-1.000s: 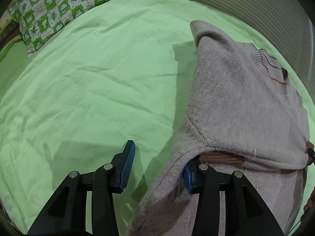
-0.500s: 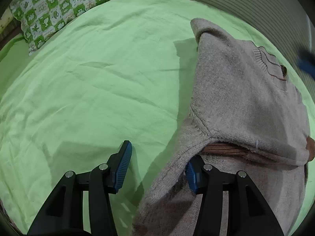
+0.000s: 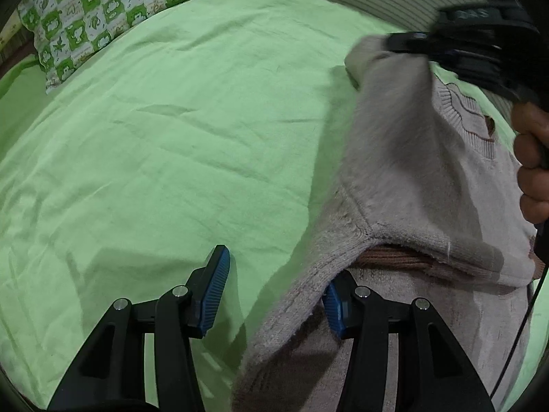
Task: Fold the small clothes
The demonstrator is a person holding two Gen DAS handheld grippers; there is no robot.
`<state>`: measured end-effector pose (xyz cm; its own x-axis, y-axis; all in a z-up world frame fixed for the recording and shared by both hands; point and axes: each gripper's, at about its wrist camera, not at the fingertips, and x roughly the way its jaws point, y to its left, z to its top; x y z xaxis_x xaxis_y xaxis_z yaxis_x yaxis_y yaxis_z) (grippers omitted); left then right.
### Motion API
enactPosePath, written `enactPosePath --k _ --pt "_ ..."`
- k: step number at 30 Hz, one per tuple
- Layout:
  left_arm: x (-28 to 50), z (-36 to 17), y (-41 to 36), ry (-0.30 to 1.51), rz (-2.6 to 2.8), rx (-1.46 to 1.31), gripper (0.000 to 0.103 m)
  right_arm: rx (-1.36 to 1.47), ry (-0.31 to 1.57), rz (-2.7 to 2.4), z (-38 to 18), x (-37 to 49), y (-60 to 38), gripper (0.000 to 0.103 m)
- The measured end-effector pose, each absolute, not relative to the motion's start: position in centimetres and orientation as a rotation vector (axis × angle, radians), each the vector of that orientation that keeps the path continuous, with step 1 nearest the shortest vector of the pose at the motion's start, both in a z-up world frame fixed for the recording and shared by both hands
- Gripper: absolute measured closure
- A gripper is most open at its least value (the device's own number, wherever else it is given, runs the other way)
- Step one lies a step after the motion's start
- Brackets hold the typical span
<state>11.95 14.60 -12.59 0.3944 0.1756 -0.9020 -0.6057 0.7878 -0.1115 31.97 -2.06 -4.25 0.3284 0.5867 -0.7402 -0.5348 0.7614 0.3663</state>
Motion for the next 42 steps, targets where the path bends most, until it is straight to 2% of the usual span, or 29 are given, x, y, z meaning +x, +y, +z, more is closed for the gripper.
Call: enactPosePath --k 6,13,16,25,30,33,42 --pt "11.8 -12.6 14.4 1.064 0.512 -0.463 0.051 0.095 1.114 0.628 -7.9 32.8 -3.3 0.097" --pt "10.4 -12.2 14.6 1.075 0.487 -0.488 0.052 0.074 0.977 0.664 -3.0 31.4 -3.7 0.076" --pt "9.3 -11.5 14.8 1.07 0.474 -0.526 0.053 0.041 0.939 0.665 -1.6 29.2 -5.1 0.071" --pt "8.1 -8.4 16.8 1.016 0.434 -0.598 0.053 0.104 1.021 0.702 -4.6 21.9 -10.0 0.071" --pt "8.2 -6.5 16.3 1.001 0.401 -0.573 0.053 0.007 1.04 0.693 -6.3 18.7 -10.6 0.071" --pt "8.8 -7.0 14.9 1.034 0.375 -0.509 0.053 -0.054 1.011 0.682 -6.2 17.5 -11.1 0.071" --pt "12.3 -10.9 14.1 1.143 0.43 -0.33 0.051 0.082 0.999 0.596 -6.0 19.1 -14.4 0.071"
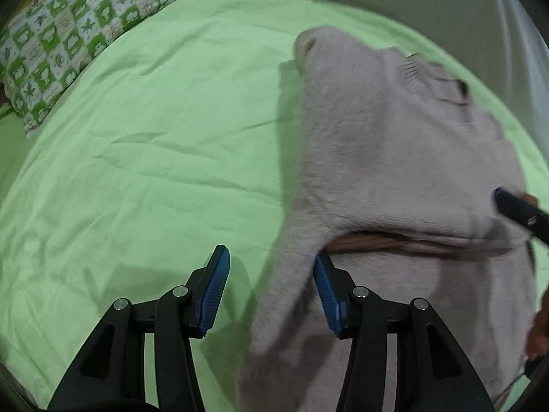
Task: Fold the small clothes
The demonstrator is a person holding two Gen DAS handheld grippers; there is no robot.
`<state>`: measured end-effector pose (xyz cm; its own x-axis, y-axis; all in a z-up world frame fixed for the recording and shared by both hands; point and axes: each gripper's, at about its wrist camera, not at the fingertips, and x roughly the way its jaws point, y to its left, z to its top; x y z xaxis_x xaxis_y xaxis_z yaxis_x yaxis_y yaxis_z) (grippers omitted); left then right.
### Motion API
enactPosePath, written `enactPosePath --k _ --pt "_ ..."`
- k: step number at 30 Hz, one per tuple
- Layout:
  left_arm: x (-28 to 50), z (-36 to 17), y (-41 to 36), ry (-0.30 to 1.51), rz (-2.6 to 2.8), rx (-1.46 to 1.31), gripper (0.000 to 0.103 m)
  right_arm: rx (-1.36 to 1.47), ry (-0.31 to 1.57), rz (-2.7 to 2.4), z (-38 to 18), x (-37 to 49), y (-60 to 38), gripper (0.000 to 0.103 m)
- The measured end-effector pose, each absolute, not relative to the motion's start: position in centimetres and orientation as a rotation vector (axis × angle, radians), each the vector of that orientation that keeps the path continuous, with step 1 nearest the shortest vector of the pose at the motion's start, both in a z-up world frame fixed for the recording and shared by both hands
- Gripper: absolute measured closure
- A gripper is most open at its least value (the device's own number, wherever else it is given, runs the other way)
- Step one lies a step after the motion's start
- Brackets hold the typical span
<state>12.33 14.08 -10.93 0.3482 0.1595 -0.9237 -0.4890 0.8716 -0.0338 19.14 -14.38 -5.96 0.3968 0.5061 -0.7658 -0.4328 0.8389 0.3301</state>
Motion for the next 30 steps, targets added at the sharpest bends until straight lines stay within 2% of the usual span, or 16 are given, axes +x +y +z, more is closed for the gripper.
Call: enactPosePath --k 6,8,11,19,24,28,30 --pt "10.3 -11.8 17.1 1.092 0.495 -0.504 0.051 0.127 1.01 0.633 -6.7 19.2 -13.0 0.07" --pt "9.7 -11.7 17.4 1.079 0.517 -0.541 0.051 0.108 1.074 0.664 -8.3 19.2 -12.0 0.064" --pt "9.0 -11.4 17.5 1.082 0.517 -0.576 0.051 0.103 1.143 0.692 -10.1 18.7 -11.6 0.063" --pt "7.6 -10.8 17.1 1.116 0.47 -0.521 0.051 0.155 1.125 0.722 -9.4 17.7 -13.2 0.063" --pt "6.5 -9.2 16.3 1.1 0.432 -0.511 0.052 0.196 1.041 0.645 -6.9 16.3 -16.6 0.063" --pt "4.6 -8.4 15.7 1.098 0.404 -0.524 0.049 0.225 1.003 0.542 -5.9 14.3 -20.7 0.063" --pt "3.7 -8.1 15.2 1.104 0.38 -0.53 0.043 0.237 1.001 0.482 -5.7 12.9 -23.2 0.063"
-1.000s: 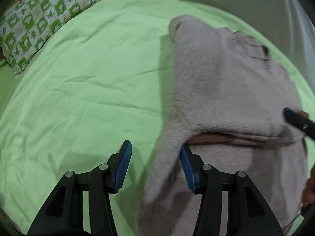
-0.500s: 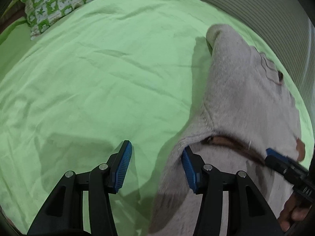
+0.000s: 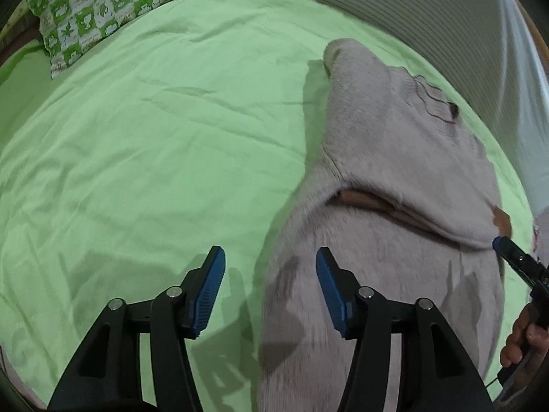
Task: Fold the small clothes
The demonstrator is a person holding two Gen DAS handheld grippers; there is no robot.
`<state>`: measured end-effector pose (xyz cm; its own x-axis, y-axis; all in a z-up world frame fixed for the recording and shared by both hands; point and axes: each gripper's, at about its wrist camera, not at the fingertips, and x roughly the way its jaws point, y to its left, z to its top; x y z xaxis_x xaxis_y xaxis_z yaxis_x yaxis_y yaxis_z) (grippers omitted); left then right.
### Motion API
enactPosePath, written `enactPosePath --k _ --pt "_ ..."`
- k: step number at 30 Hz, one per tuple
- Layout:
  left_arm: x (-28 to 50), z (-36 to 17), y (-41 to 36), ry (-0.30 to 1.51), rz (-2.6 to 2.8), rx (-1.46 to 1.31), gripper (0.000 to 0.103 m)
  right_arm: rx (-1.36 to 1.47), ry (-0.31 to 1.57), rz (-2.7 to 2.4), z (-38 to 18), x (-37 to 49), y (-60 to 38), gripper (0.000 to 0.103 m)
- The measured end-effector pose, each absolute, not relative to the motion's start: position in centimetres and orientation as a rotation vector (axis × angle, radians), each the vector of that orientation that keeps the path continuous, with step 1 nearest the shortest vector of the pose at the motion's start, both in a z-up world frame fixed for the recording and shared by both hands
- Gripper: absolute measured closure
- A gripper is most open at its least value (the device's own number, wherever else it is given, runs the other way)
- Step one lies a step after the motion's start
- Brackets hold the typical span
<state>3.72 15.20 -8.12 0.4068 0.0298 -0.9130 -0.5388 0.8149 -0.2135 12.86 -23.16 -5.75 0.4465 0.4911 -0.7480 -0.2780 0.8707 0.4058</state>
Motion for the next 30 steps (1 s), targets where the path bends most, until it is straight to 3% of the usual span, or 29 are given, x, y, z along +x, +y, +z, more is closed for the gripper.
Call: enactPosePath --k 6,13,30 --pt "1.5 -8.7 12.7 1.172 0.279 -0.491 0.036 0.271 1.009 0.294 -5.8 7.4 -30.2 0.061" --pt "-2.7 -10.9 9.6 1.296 0.169 -0.472 0.036 0.342 1.009 0.12 -6.3 0.9 -36.0 0.059" --pt "-9.0 -12.9 3.1 1.428 -0.161 -0.551 0.028 0.408 1.067 0.04 -8.7 -10.5 -39.3 0.059"
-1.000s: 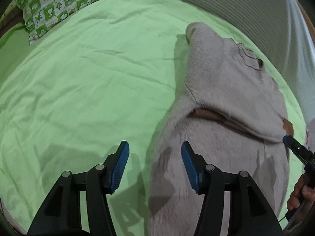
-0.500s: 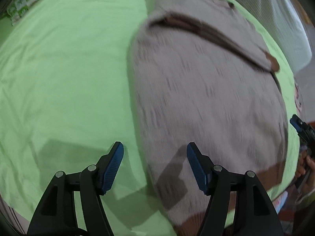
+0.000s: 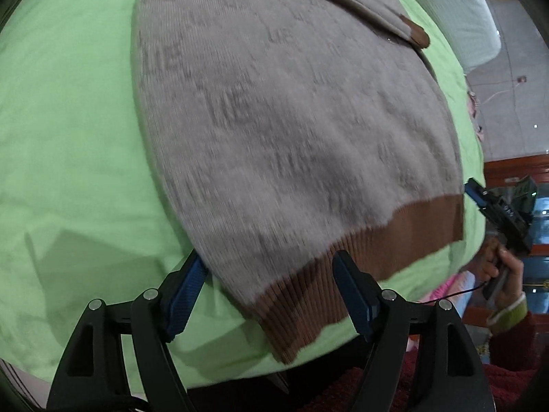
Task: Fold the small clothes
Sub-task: 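Grasp the brown ribbed hem with both tools, then lift the hem with both tools and fold it toward the collar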
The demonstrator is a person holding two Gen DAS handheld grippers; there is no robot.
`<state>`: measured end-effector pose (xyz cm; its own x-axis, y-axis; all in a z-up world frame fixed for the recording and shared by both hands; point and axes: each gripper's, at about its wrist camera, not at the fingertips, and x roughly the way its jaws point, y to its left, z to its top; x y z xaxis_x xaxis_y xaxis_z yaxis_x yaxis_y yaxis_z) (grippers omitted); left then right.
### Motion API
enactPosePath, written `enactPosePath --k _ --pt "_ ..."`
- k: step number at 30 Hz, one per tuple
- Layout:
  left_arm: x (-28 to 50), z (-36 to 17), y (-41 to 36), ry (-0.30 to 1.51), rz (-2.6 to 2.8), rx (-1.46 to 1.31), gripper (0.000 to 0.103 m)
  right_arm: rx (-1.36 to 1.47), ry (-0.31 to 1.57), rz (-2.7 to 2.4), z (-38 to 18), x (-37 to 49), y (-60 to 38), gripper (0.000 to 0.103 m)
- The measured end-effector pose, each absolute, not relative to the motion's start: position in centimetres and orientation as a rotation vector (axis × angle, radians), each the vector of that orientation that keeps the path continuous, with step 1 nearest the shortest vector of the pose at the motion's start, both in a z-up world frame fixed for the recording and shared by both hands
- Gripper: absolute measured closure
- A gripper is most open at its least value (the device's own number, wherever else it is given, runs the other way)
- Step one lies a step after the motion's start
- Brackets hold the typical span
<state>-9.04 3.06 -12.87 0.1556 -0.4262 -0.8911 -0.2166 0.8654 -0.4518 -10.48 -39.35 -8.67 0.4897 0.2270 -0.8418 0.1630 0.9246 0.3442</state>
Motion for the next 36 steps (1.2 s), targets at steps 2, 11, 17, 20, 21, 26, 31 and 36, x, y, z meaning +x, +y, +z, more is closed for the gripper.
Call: enactPosePath --k 2,11,17,20,21,26,31,36 --pt "-9.4 -13.2 2.7 1.442 -0.197 -0.597 0.028 0.411 1.079 0.054 -9.1 -11.3 -39.3 0.059" --pt "-9.6 -15.0 -0.1 1.53 -0.306 -0.682 0.029 0.445 1.129 0.097 -10.5 -13.2 -39.2 0.059" --pt "-9.5 -16.1 -0.7 1.55 -0.34 -0.739 0.091 0.465 1.169 0.152 -11.5 -12.5 -38.6 0.059" --pt "-9.5 -16.5 -0.1 1.531 -0.331 -0.794 0.094 0.456 1.18 0.158 -11.4 -12.3 -38.4 0.088" --pt "-9.4 -16.4 -0.1 1.515 -0.328 -0.797 0.095 0.47 1.179 0.162 -11.3 -12.3 -38.6 0.095" --pt "-8.8 -12.6 0.8 1.351 -0.326 -0.751 0.096 0.553 1.07 0.279 -9.0 -12.9 -38.6 0.095" --pt "-8.0 -7.9 2.0 1.187 -0.309 -0.707 0.096 0.638 0.92 0.38 -5.1 -12.0 -38.4 0.095" --pt "-6.1 -4.4 4.0 1.072 -0.287 -0.745 0.096 0.661 0.786 0.45 -0.7 -9.1 -37.8 0.095"
